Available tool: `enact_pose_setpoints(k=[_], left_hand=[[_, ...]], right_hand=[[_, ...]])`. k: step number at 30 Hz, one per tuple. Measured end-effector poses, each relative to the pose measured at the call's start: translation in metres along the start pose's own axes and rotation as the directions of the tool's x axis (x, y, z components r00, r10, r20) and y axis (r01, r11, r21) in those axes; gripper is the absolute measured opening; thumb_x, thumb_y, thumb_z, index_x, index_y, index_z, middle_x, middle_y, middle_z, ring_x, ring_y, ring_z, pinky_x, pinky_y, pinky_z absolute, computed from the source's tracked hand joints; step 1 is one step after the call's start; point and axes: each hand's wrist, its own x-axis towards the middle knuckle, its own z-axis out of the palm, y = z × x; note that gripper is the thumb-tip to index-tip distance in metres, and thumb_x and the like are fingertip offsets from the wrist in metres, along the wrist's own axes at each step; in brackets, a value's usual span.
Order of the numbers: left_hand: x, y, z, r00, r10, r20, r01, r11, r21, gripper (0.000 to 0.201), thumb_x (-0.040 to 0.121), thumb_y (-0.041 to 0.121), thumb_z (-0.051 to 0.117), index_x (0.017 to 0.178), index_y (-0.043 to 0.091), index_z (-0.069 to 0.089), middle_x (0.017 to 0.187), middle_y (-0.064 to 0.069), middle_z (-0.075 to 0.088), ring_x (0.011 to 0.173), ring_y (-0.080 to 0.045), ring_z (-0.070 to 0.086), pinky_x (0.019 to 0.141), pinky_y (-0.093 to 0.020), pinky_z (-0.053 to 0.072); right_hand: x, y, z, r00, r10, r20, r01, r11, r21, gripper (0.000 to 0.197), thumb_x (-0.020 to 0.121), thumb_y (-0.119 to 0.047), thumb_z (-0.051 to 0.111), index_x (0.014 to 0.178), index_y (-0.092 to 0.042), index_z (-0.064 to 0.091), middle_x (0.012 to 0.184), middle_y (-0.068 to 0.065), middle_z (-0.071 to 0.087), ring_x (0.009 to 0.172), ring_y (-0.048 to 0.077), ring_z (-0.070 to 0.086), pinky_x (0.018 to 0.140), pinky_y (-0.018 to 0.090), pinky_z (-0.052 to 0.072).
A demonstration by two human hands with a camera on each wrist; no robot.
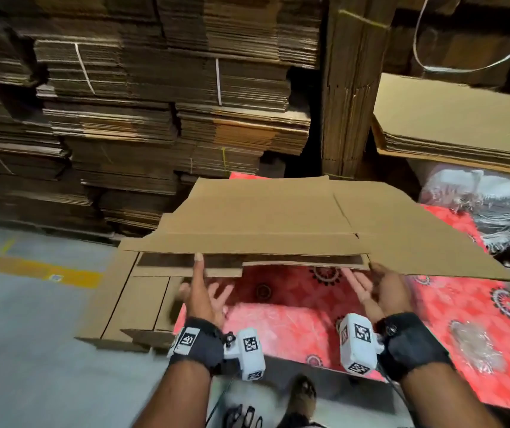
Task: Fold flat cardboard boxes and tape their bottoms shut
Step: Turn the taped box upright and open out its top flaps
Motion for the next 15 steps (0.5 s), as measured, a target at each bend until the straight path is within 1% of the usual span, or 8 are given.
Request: enact_pose_setpoints(k=[2, 4, 5, 7, 9, 12, 14, 15], left_hand=[[-0.002, 0.008, 0.017, 0.996, 0.018, 0.084, -0.010, 0.995, -0.098, 0.098, 0.071, 0.067, 0.079, 0.150, 0.028, 0.036, 0.145, -0.014, 0.048, 0.112, -0.038, 0.062, 0.096, -0.063, 0.049], [-0.004, 0.019, 0.038, 0.984, 0.084, 0.160, -0.042, 0.967, -0.250, 0.064, 0.083, 0.035, 0.082, 0.133, 0.014, 0.050, 0.138, -0.018, 0.052, 0.114, -0.041, 0.060, 0.078, -0.057, 0.058], [-0.005, 0.024, 0.048, 0.978, 0.112, 0.179, -0.058, 0.957, -0.283, 0.044, 0.088, 0.017, 0.076, 0.124, 0.012, 0.051, 0.131, -0.019, 0.055, 0.107, -0.040, 0.061, 0.071, -0.053, 0.060], [-0.009, 0.032, 0.068, 0.965, 0.148, 0.219, -0.085, 0.958, -0.273, 0.040, 0.089, -0.002, 0.063, 0.120, 0.017, 0.048, 0.125, -0.024, 0.056, 0.096, -0.037, 0.062, 0.065, -0.048, 0.060], [-0.022, 0.044, 0.090, 0.928, 0.186, 0.323, -0.100, 0.958, -0.267, 0.042, 0.088, -0.004, 0.063, 0.119, 0.019, 0.046, 0.124, -0.029, 0.058, 0.097, -0.035, 0.061, 0.069, -0.052, 0.060], [-0.055, 0.058, 0.130, 0.825, 0.237, 0.512, -0.130, 0.963, -0.235, 0.031, 0.086, -0.002, 0.069, 0.107, 0.012, 0.051, 0.101, -0.027, 0.059, 0.088, -0.036, 0.061, 0.079, -0.063, 0.056], [-0.086, 0.060, 0.165, 0.777, 0.267, 0.570, -0.168, 0.961, -0.221, 0.013, 0.088, -0.001, 0.066, 0.083, 0.005, 0.056, 0.086, -0.022, 0.062, 0.084, -0.034, 0.064, 0.081, -0.065, 0.056], [-0.098, 0.059, 0.181, 0.764, 0.287, 0.578, -0.190, 0.956, -0.224, 0.018, 0.090, -0.001, 0.064, 0.075, 0.007, 0.059, 0.083, -0.020, 0.063, 0.085, -0.034, 0.065, 0.082, -0.065, 0.057]], right_hand=[[-0.009, -0.014, 0.002, 0.997, -0.006, 0.073, 0.005, 1.000, 0.015, 0.022, 0.101, 0.005, 0.040, 0.113, -0.005, 0.055, 0.107, 0.020, 0.064, 0.095, 0.032, 0.066, 0.058, 0.045, 0.063], [-0.013, -0.027, 0.002, 0.992, -0.002, 0.126, 0.001, 1.000, 0.006, 0.017, 0.103, 0.001, 0.044, 0.112, -0.003, 0.057, 0.111, 0.021, 0.066, 0.100, 0.030, 0.067, 0.063, 0.045, 0.064], [-0.012, -0.034, 0.001, 0.990, -0.009, 0.143, 0.008, 1.000, 0.007, 0.022, 0.101, 0.000, 0.047, 0.121, 0.000, 0.057, 0.118, 0.024, 0.067, 0.105, 0.031, 0.068, 0.065, 0.046, 0.064], [-0.010, -0.053, 0.001, 0.987, -0.060, 0.147, 0.052, 0.997, 0.058, 0.047, 0.094, 0.000, 0.056, 0.140, 0.001, 0.048, 0.126, 0.023, 0.067, 0.114, 0.034, 0.067, 0.071, 0.050, 0.064], [-0.013, -0.080, 0.009, 0.979, -0.111, 0.168, 0.095, 0.990, 0.100, 0.045, 0.094, -0.005, 0.060, 0.138, -0.007, 0.048, 0.125, 0.017, 0.066, 0.118, 0.032, 0.067, 0.072, 0.047, 0.063], [-0.019, -0.127, 0.019, 0.977, -0.150, 0.151, 0.125, 0.979, 0.163, 0.029, 0.101, -0.019, 0.058, 0.128, -0.017, 0.047, 0.119, 0.012, 0.061, 0.126, 0.031, 0.061, 0.062, 0.042, 0.063], [-0.023, -0.159, 0.019, 0.974, -0.185, 0.132, 0.157, 0.967, 0.199, 0.042, 0.102, -0.027, 0.059, 0.141, -0.015, 0.046, 0.132, 0.012, 0.056, 0.124, 0.030, 0.058, 0.058, 0.042, 0.062], [-0.025, -0.175, 0.019, 0.969, -0.216, 0.122, 0.187, 0.958, 0.215, 0.048, 0.102, -0.030, 0.059, 0.146, -0.017, 0.044, 0.140, 0.013, 0.051, 0.121, 0.029, 0.059, 0.055, 0.042, 0.062]])
